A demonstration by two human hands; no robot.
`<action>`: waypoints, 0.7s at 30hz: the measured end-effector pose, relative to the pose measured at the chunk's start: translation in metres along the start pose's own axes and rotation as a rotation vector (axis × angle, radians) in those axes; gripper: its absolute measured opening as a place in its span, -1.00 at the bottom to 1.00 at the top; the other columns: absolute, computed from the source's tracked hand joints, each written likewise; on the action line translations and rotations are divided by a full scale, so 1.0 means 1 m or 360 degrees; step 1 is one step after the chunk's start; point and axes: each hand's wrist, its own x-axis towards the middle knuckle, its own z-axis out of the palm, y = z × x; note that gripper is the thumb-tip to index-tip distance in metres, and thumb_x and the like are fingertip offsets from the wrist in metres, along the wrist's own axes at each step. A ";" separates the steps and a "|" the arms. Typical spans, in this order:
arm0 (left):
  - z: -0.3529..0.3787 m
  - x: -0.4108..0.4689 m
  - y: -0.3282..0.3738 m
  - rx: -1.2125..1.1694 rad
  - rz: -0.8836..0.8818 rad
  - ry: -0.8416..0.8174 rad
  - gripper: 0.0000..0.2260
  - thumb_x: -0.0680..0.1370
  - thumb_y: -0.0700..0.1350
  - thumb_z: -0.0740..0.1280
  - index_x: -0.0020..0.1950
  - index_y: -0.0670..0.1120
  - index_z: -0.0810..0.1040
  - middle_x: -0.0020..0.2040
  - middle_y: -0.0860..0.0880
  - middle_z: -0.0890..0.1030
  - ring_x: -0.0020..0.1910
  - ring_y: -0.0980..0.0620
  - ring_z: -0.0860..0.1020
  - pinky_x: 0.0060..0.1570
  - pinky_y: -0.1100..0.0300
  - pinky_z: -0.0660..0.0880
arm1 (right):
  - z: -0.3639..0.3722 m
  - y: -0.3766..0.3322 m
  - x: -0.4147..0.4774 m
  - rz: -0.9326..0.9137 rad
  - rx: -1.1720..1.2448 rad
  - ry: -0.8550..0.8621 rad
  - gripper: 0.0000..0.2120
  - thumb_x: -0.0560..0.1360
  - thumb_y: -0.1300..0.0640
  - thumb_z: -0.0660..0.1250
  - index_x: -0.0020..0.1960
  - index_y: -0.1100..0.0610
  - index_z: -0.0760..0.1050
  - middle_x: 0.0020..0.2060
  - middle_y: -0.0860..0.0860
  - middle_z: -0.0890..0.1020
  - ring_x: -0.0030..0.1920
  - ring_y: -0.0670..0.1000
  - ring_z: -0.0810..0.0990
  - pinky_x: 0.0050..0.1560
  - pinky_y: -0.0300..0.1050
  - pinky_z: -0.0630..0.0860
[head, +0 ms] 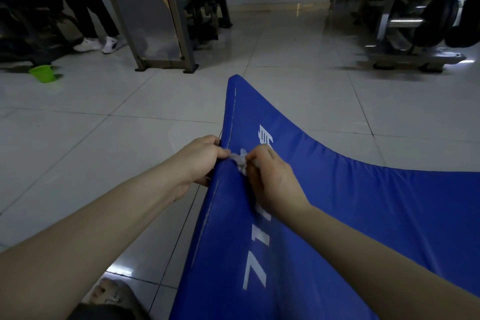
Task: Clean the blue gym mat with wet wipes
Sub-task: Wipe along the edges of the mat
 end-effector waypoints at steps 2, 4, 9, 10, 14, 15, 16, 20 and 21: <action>0.001 0.000 -0.001 -0.0022 -0.0021 -0.0014 -0.87 0.65 -0.15 0.27 0.14 -0.07 0.58 -0.07 -0.08 0.70 -0.30 0.04 0.67 -0.37 0.21 0.57 | 0.006 0.024 0.006 0.0352 -0.0018 0.0046 -0.85 0.65 0.10 0.13 -0.03 0.14 0.39 -0.10 0.01 0.49 -0.22 0.07 0.48 -0.33 -0.05 0.39; 0.002 0.000 -0.001 -0.0044 -0.0033 -0.0021 -0.87 0.64 -0.16 0.27 0.14 -0.09 0.58 -0.05 -0.09 0.71 -0.26 0.03 0.68 -0.35 0.20 0.58 | 0.009 0.041 0.009 0.0632 -0.0006 0.0046 -0.90 0.65 0.15 0.14 -0.03 0.11 0.37 -0.14 0.02 0.52 -0.20 0.07 0.50 -0.32 -0.09 0.33; 0.002 0.005 -0.003 -0.0209 -0.0097 0.0091 -0.89 0.61 -0.18 0.27 -0.03 -0.13 0.59 -0.36 0.02 0.67 -0.41 0.10 0.63 -0.37 0.22 0.54 | 0.009 0.004 0.004 0.0555 0.0198 -0.0005 -0.81 0.64 0.13 0.19 -0.15 0.10 0.40 -0.39 -0.03 0.51 -0.41 -0.08 0.45 -0.39 -0.17 0.38; 0.002 0.006 -0.003 -0.0258 -0.0108 0.0112 -0.88 0.61 -0.15 0.28 -0.04 -0.12 0.60 -0.39 0.03 0.66 -0.43 0.10 0.62 -0.37 0.23 0.52 | 0.008 -0.013 -0.004 0.0417 0.0257 -0.0025 -0.79 0.63 0.10 0.21 -0.18 0.08 0.40 -0.40 -0.07 0.49 -0.41 -0.10 0.44 -0.39 -0.23 0.35; 0.007 0.004 0.000 -0.0308 -0.0101 0.0066 -0.85 0.62 -0.04 0.31 -0.01 -0.07 0.62 -0.36 0.07 0.69 -0.43 0.13 0.65 -0.42 0.29 0.51 | 0.003 -0.066 -0.041 -0.0400 0.0205 -0.0317 -0.94 0.53 0.15 0.32 -0.05 0.13 0.50 -0.16 0.03 0.54 -0.25 0.02 0.49 -0.28 -0.06 0.47; 0.009 0.003 0.001 -0.0257 -0.0101 0.0041 -0.84 0.62 -0.02 0.30 0.01 -0.06 0.63 -0.33 0.07 0.70 -0.41 0.13 0.66 -0.36 0.24 0.54 | 0.003 -0.070 -0.044 -0.0628 0.0077 -0.0336 -0.93 0.51 0.20 0.36 -0.03 0.19 0.53 -0.13 0.08 0.54 -0.25 0.06 0.48 -0.29 -0.03 0.47; 0.010 0.001 0.002 -0.0222 -0.0092 0.0028 -0.84 0.62 -0.01 0.29 0.03 -0.05 0.62 -0.30 0.06 0.71 -0.37 0.12 0.68 -0.27 0.18 0.58 | 0.003 -0.069 -0.042 -0.0822 -0.0045 -0.0306 -0.93 0.51 0.24 0.37 -0.03 0.23 0.55 -0.13 0.12 0.53 -0.26 0.07 0.46 -0.32 -0.04 0.45; 0.005 -0.003 0.009 -0.0196 0.0047 0.0013 -0.85 0.64 -0.07 0.28 0.17 -0.05 0.54 -0.04 -0.07 0.70 -0.13 -0.03 0.66 -0.15 0.05 0.60 | -0.004 -0.052 -0.010 -0.0688 -0.0073 0.0019 -0.87 0.54 0.17 0.26 -0.03 0.23 0.52 -0.12 0.13 0.54 -0.26 0.06 0.49 -0.34 -0.07 0.45; 0.003 -0.005 0.011 -0.0153 0.0089 -0.0023 -0.86 0.64 -0.06 0.28 0.17 -0.02 0.53 -0.08 -0.04 0.69 -0.17 0.00 0.65 -0.22 0.09 0.57 | -0.007 -0.045 0.000 -0.0494 -0.0025 0.0100 -0.86 0.57 0.12 0.21 -0.01 0.17 0.49 -0.11 0.07 0.53 -0.26 0.00 0.49 -0.33 -0.13 0.41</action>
